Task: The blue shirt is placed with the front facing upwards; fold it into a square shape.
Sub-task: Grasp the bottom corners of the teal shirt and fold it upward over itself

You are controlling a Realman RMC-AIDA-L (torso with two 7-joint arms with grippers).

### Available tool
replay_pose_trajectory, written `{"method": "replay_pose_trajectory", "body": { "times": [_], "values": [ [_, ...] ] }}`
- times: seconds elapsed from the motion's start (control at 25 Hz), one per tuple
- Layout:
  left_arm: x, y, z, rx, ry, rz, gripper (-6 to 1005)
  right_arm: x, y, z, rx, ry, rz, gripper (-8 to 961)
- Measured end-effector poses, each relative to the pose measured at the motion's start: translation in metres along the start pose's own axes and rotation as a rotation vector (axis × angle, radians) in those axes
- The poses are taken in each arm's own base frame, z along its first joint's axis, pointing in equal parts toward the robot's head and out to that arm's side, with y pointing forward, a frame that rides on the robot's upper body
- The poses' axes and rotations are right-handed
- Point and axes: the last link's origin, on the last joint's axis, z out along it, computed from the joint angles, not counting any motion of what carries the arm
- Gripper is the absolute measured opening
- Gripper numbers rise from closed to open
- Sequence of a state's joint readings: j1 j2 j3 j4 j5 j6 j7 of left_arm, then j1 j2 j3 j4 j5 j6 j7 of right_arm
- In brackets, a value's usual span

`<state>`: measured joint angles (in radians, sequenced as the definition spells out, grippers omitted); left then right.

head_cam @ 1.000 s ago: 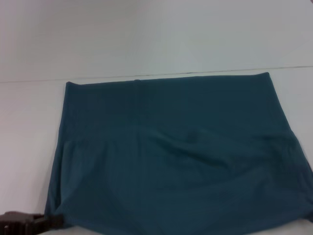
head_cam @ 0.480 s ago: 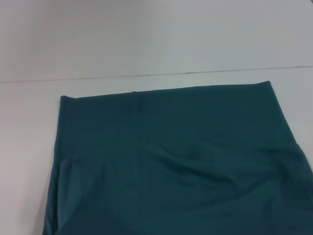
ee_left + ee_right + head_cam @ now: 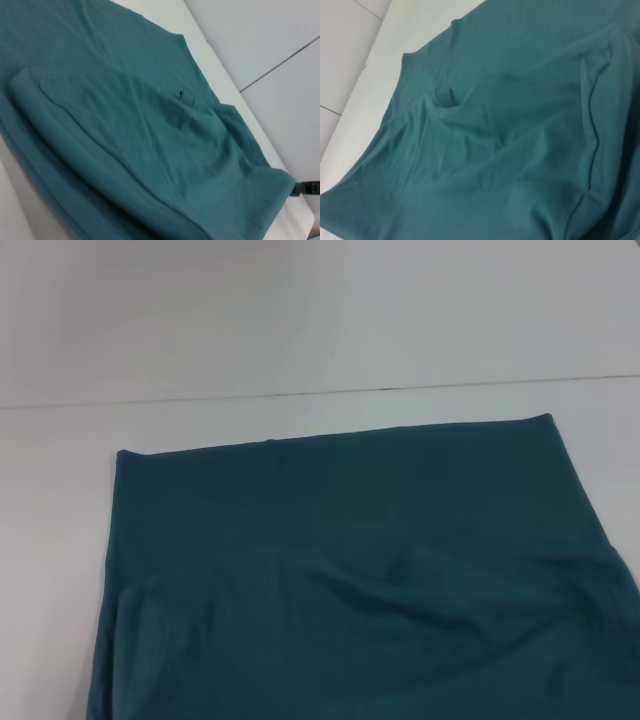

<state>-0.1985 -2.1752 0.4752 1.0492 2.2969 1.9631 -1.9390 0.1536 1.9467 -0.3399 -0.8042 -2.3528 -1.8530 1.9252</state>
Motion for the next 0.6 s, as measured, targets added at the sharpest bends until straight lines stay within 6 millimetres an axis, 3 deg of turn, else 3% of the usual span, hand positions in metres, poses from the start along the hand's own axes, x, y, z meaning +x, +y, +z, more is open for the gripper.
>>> {"method": "replay_pose_trajectory", "body": {
  "times": [0.6],
  "values": [
    [-0.007, 0.001, -0.003, -0.005, -0.002, -0.019, 31, 0.019, 0.001, -0.004, -0.014, 0.014, 0.028, 75]
  ]
}}
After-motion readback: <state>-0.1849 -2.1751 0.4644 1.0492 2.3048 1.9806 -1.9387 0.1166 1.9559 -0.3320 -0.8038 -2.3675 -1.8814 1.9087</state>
